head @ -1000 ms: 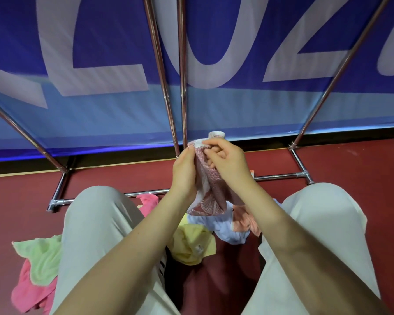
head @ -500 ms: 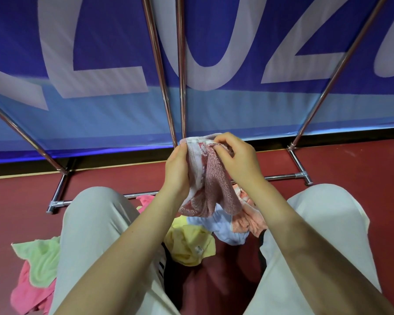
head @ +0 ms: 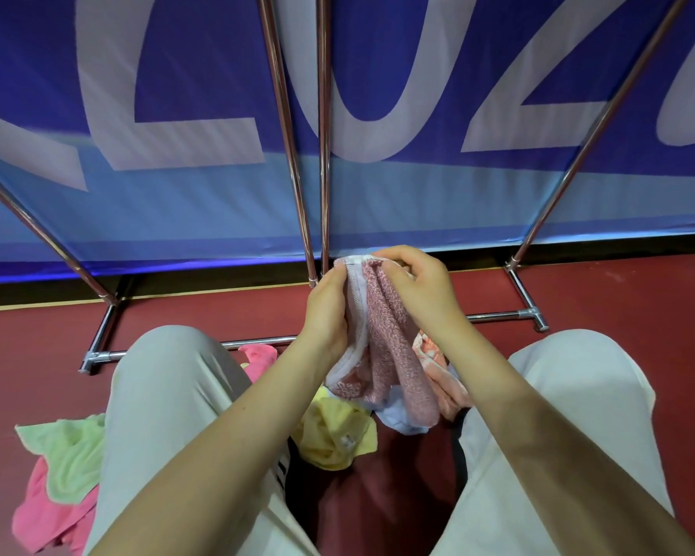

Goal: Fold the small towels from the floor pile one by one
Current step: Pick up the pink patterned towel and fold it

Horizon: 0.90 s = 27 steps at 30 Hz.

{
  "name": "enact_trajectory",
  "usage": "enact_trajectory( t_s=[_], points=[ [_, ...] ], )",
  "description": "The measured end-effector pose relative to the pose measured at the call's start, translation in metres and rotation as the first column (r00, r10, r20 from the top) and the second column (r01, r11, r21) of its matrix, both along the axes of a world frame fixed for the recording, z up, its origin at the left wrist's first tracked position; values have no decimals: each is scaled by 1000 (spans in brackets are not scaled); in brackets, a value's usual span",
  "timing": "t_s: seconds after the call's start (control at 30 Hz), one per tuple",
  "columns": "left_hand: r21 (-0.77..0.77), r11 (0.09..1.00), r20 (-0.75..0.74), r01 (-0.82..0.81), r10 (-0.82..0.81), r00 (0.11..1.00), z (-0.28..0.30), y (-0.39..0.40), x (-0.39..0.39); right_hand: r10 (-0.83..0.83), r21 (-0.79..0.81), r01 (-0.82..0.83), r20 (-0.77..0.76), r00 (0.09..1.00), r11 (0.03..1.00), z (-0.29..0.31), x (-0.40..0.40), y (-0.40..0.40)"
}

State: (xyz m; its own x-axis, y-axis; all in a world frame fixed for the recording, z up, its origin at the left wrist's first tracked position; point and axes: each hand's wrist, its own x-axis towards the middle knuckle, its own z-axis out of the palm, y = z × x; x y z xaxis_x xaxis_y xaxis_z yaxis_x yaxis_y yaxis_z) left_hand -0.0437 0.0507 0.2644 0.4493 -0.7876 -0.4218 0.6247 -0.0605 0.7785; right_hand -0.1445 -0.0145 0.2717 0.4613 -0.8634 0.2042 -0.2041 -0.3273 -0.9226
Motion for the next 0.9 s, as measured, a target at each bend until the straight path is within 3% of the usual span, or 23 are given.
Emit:
enact_trajectory(
  t_s=[0.13, 0.27, 0.5, 0.63, 0.73, 0.83, 0.9],
  points=[
    [-39, 999, -96, 20, -24, 995, 0, 1, -6, -27, 116, 17, 86, 996, 993, -2, -1, 2],
    [-60, 995, -81, 81, -86, 993, 3, 0, -9, -76, 180, 53, 120, 990, 982, -2, 4, 4],
    [22, 994, 219, 110, -112, 969, -2, -3, -10, -213, 250, 177, 128, 969, 952, -6, 5, -1],
    [-8, 996, 481, 90, -75, 873, -1, 0, -5, -110, 227, 77, 132, 985, 971, 0, 1, 0],
    [10, 1000, 547, -14, 6, 837, 0, -2, 9, 61, 51, -58, -61, 996, 997, 1, -6, -3],
    [0, 998, 686, -59, 43, 727, 0, -3, 27, 38, -168, -114, -402, 915, 979, -1, -18, -10],
    [-10, 999, 782, -42, 34, 622, -2, -3, 34, 40, -191, -147, -472, 881, 971, -1, -23, -10]
  ],
)
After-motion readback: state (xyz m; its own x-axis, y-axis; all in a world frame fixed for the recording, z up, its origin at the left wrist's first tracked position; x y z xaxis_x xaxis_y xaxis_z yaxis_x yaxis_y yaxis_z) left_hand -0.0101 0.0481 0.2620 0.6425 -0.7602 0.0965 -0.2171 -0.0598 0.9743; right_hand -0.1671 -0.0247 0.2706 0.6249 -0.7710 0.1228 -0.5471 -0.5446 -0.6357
